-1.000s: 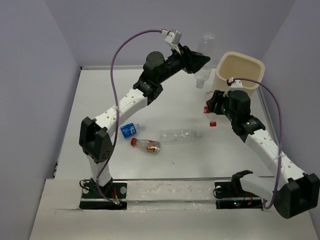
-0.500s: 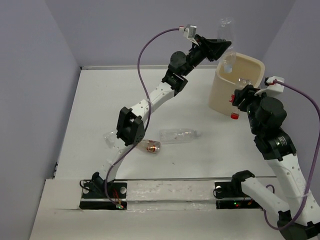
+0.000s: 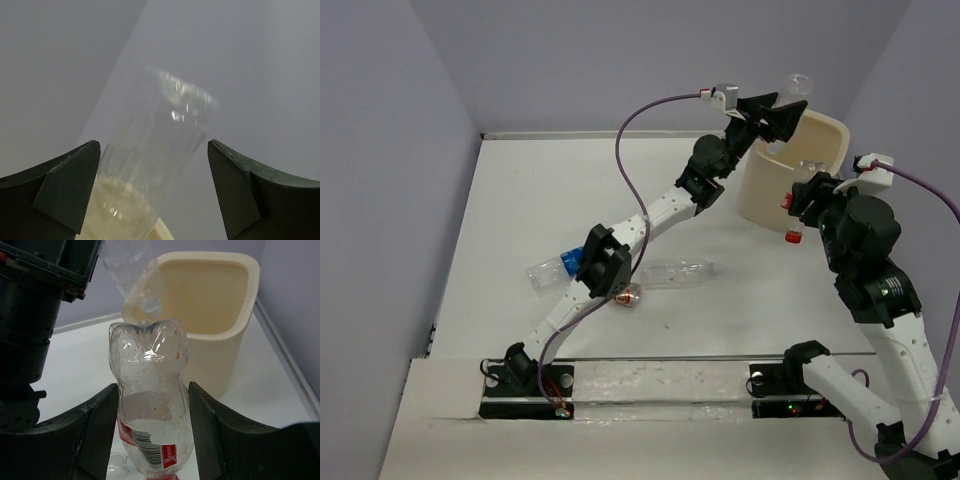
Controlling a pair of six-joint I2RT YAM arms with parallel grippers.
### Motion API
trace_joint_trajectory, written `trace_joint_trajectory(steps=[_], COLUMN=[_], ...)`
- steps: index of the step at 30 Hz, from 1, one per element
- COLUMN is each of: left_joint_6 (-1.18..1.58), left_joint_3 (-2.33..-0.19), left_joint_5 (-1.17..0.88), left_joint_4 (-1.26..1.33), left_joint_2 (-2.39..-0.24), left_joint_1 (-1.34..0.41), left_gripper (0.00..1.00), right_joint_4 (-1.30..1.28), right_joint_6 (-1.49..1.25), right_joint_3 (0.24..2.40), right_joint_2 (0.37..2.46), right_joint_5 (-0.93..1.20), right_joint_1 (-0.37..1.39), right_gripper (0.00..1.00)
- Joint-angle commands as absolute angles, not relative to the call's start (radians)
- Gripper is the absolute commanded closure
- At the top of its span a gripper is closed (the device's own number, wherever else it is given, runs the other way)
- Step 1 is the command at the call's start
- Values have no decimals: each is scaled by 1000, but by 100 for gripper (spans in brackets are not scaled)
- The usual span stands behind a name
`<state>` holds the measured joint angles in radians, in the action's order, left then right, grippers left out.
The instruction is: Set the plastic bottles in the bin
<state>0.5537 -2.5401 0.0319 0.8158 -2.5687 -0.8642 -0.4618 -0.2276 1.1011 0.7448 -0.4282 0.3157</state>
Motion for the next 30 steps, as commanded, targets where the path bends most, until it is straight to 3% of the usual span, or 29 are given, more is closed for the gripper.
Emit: trace_joint_trajectory(steps=[1,8,13,18,23,27,30], left_joint_6=[449,443,503,437,341,322,227], left_joint_3=[-2579,-2540,-2418,-1981,-1501,-1272,-1181], left_joint_5=[51,-41,-119,-199,-235,-191,-149], left_joint_4=[899,844,834,812,655,427,166], left_joint_2=[-2507,-2465,-2358,-2000,-1654,-1513,-1459], left_joint_1=[-870,-848,-805,-752,-752,-764,-788], left_gripper=[1,1,1,1,1,1,1], right_joint_4=[-393,-348,-240,-11,113,117,117], right_joint_6=[-232,-215,-140,54,29,15,-47], right_joint_3=[1184,1294,1302,1298,1406,1480,1480], right_joint_2=[768,801,862,1026,1221,1382,1436], right_joint_5=[-407,-405,-540,-661,-549,-511,-442], right_joint_1=[321,321,321,301,181,109,51], right_gripper=[82,82,82,82,82,82,72])
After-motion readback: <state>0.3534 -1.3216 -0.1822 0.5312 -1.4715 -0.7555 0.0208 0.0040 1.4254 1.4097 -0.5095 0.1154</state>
